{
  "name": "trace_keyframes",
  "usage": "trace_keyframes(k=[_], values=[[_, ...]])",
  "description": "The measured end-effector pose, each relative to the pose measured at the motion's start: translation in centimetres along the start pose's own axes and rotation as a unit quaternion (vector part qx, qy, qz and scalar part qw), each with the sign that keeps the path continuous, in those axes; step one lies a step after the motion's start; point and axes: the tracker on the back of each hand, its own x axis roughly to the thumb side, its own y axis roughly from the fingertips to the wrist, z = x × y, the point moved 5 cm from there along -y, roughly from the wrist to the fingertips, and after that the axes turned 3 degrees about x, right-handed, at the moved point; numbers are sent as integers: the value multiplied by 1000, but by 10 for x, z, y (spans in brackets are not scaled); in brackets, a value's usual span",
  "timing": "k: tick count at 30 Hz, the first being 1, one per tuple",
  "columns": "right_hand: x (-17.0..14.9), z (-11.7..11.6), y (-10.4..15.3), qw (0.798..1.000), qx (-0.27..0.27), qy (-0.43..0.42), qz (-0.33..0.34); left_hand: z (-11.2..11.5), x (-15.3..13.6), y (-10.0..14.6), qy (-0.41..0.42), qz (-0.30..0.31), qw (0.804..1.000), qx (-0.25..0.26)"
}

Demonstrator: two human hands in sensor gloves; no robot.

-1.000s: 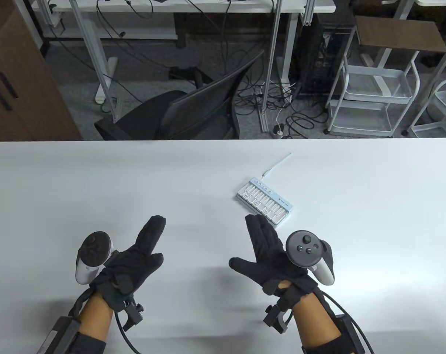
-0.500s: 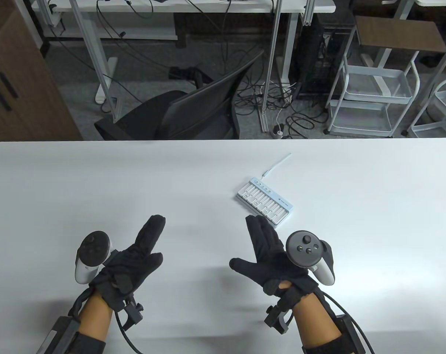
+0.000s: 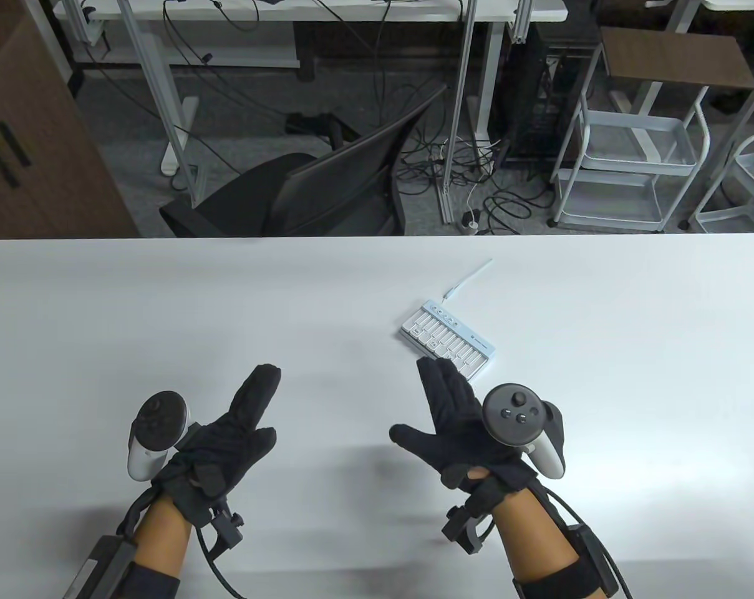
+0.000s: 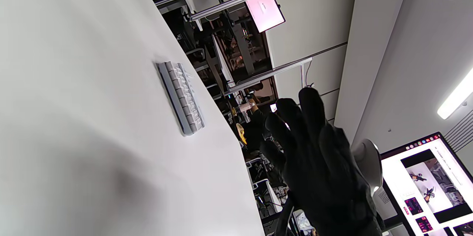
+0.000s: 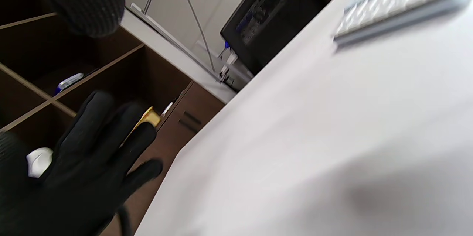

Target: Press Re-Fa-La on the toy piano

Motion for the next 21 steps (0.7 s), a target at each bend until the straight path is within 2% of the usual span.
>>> trace_keyframes(k=[6, 11, 17, 21], values=[[3, 34, -43, 994, -32, 80, -69, -2, 3, 1, 3, 3, 1000, 3], [-14, 57, -90, 977, -38, 141, -157, -3, 3, 1, 5, 4, 1000, 3], [-45, 66, -130, 956, -41, 170, -237, -4, 4, 2, 5, 2, 1000, 6], [-73, 64, -147, 940, -36, 192, -281, -5, 4, 2, -1, 0, 1000, 5]])
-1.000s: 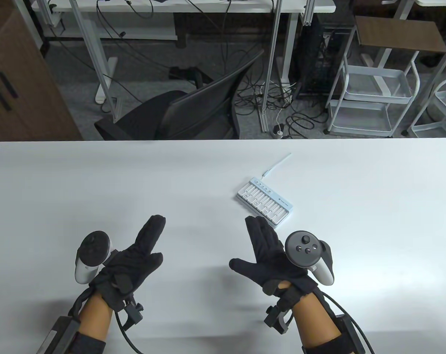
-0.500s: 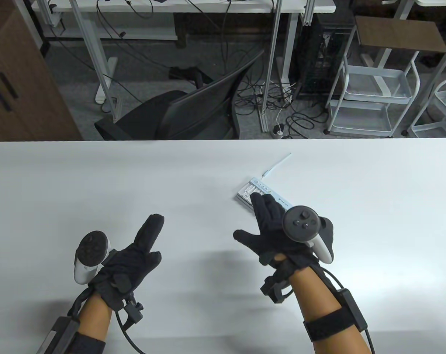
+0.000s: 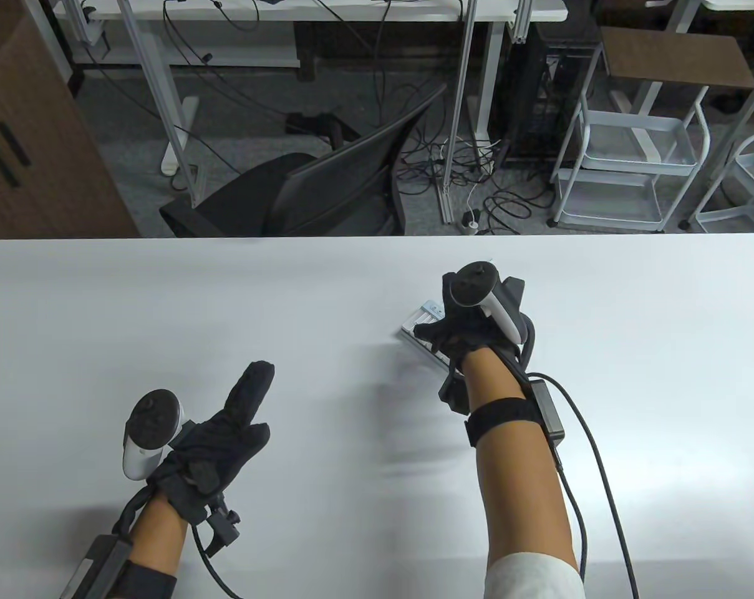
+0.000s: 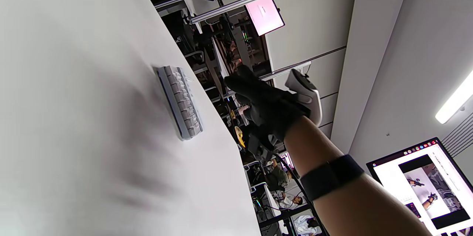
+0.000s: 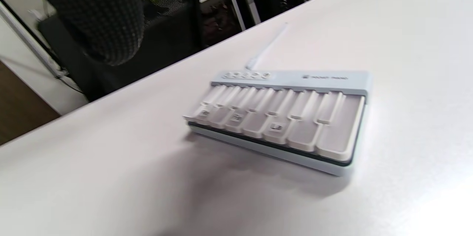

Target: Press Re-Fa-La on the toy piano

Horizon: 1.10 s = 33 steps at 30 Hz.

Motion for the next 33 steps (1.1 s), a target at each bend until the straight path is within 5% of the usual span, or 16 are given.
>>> trace_keyframes(k=[7, 18, 25, 33], values=[[-30, -29, -35, 998, 24, -5, -62, -2, 0, -1, 0, -3, 1000, 2], [-47, -67, -54, 993, 55, 21, -102, -2, -1, -1, -3, -5, 1000, 3], [-43, -61, -51, 996, 40, 7, -79, -3, -1, -2, -2, -6, 1000, 4], [-6, -36, -15, 998, 41, 13, 39, -1, -2, -2, 0, -6, 1000, 1]])
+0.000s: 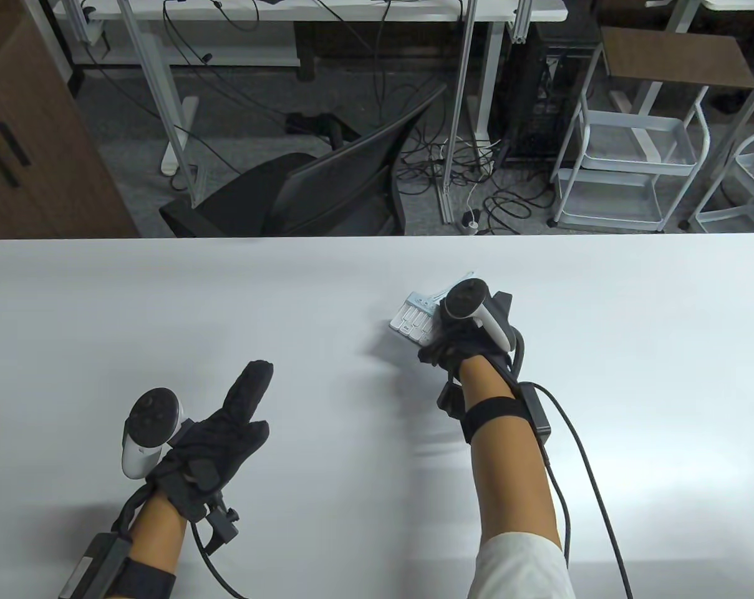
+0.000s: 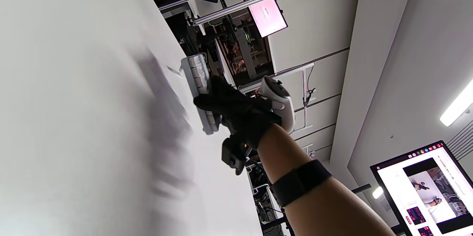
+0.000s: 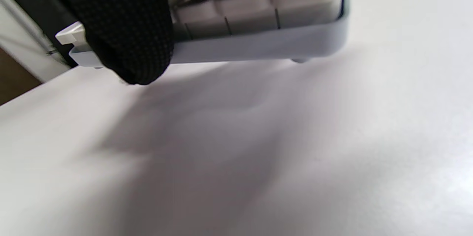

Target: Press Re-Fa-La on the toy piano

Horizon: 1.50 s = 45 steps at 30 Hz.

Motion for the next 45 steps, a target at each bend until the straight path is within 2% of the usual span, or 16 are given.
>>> trace_keyframes(k=[4, 9, 17, 22, 32, 39, 45], values=[[24, 3, 24, 998, 2, 17, 59, 1, 0, 0, 2, -1, 1000, -1], [50, -13, 51, 992, 22, 48, 116, 2, 2, 0, 2, 4, 1000, -3], [77, -68, 75, 977, 73, 84, 181, 4, 2, 0, 3, 6, 1000, -6], [84, -99, 81, 970, 100, 99, 198, 3, 2, 0, 2, 6, 1000, -5], [82, -142, 82, 963, 136, 116, 201, 4, 2, 0, 3, 7, 1000, -6], [79, -156, 80, 962, 145, 124, 198, 4, 2, 0, 2, 8, 1000, -6], [79, -156, 81, 962, 138, 126, 199, 4, 1, 0, 0, 6, 1000, -7]])
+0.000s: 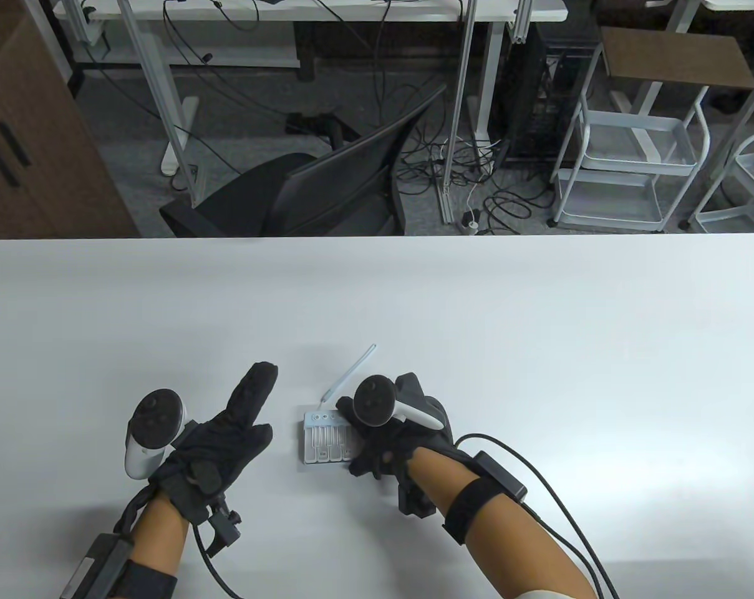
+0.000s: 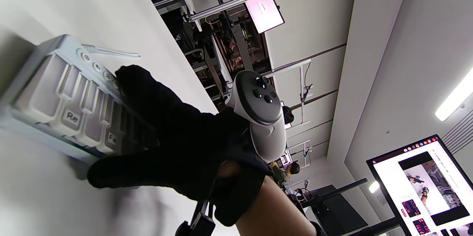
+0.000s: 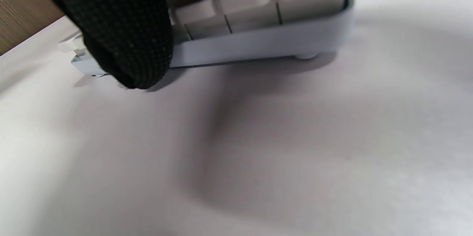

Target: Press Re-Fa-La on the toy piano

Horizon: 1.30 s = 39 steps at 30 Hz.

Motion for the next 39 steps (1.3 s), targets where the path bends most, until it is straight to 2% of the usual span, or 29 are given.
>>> trace_keyframes(k=[11, 15, 22, 28, 39], values=[[3, -2, 2, 1000, 3, 24, -7, 0, 0, 0, -3, 0, 1000, 0], [9, 9, 5, 1000, -5, -12, 4, 0, 0, 0, -3, 2, 1000, 1], [36, 25, 7, 1000, -26, 4, 13, 0, 1, 0, -3, 2, 1000, 0], [52, 17, 1, 1000, -11, 23, 14, 1, 1, 0, -4, 2, 1000, -3], [54, 8, -5, 999, 10, 38, 0, 1, 1, 0, -4, 4, 1000, -1]])
